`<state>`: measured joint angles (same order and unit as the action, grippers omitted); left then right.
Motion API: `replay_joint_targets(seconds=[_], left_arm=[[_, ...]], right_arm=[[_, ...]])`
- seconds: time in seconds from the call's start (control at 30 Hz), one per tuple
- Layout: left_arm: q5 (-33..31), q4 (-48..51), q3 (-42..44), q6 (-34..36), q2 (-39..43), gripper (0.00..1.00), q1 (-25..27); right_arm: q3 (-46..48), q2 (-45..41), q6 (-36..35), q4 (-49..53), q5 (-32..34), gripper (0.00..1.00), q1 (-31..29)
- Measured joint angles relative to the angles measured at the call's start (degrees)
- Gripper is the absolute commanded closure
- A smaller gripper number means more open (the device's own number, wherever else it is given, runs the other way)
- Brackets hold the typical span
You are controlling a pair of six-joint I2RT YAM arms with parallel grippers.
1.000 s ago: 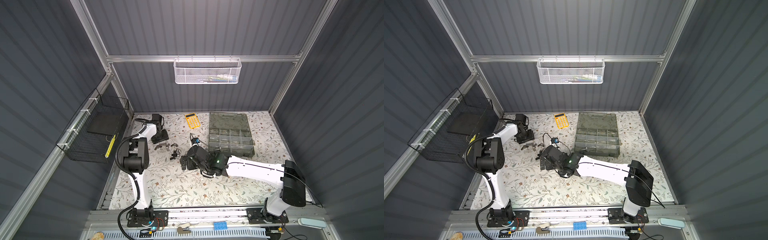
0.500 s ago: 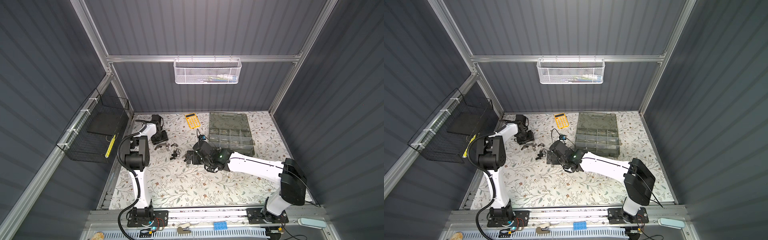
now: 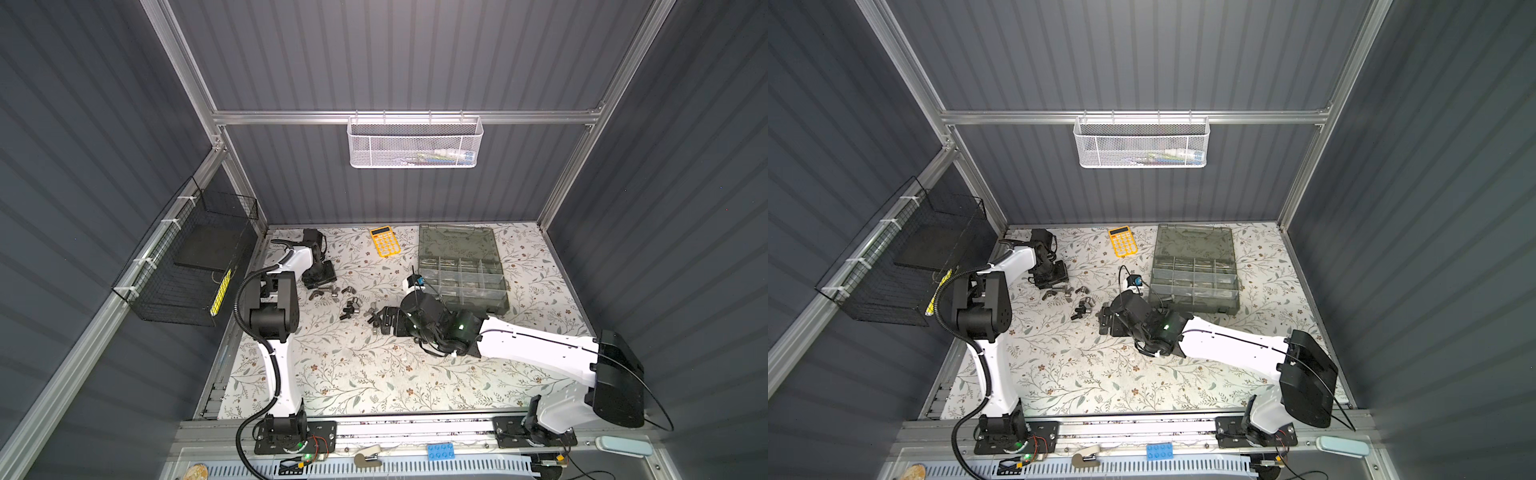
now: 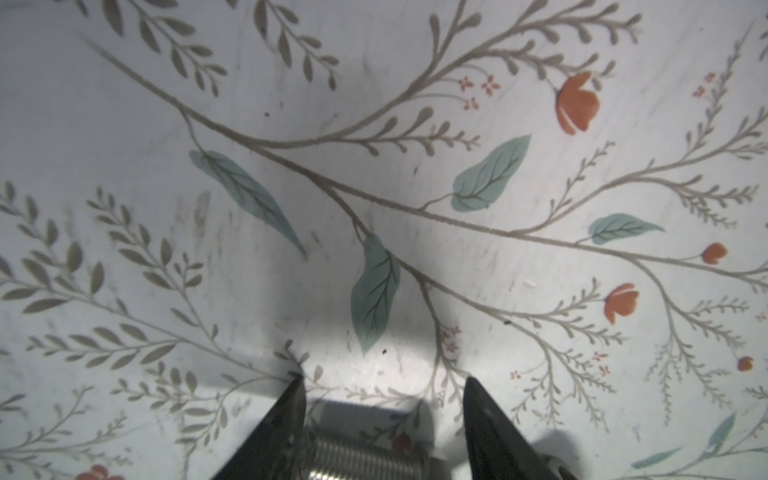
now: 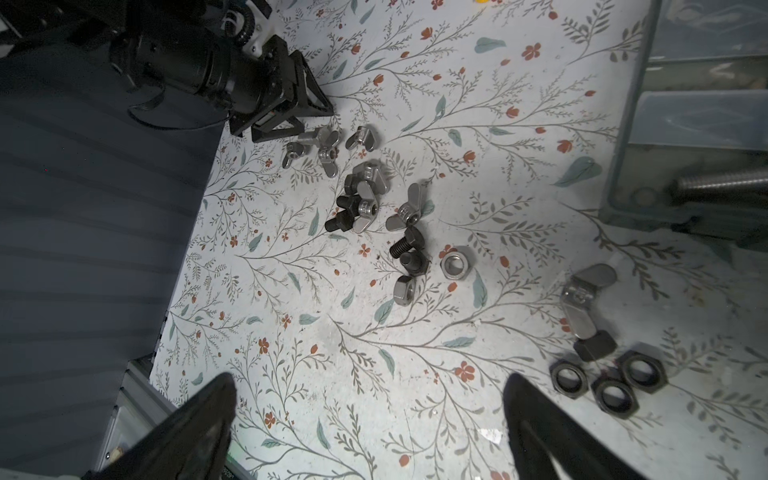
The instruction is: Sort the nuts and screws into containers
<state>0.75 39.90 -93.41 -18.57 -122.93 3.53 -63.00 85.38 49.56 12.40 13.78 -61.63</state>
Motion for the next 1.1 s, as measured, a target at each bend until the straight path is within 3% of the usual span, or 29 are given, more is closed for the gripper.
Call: replay_joint_targets(seconds=[0.57,0.9,1.1], left_arm=[[-2.99,1.86,0.02,1.49,0.07,0.41,0.13],[-5.46,4.17,0.17,3.85,0.15,0.33,3.13],[-5.46,4.52,0.17,4.46,0.15,0.33,3.74]], right_arm=[[0.76,-0.28,-0.50,0.81,3.17,0.01,-0.72],[1.05,-0.66,0.02,1.51,3.17,0.01,-0.72],[1.49,-0.92,0.61,1.60,3.15,0.01,-0.72]])
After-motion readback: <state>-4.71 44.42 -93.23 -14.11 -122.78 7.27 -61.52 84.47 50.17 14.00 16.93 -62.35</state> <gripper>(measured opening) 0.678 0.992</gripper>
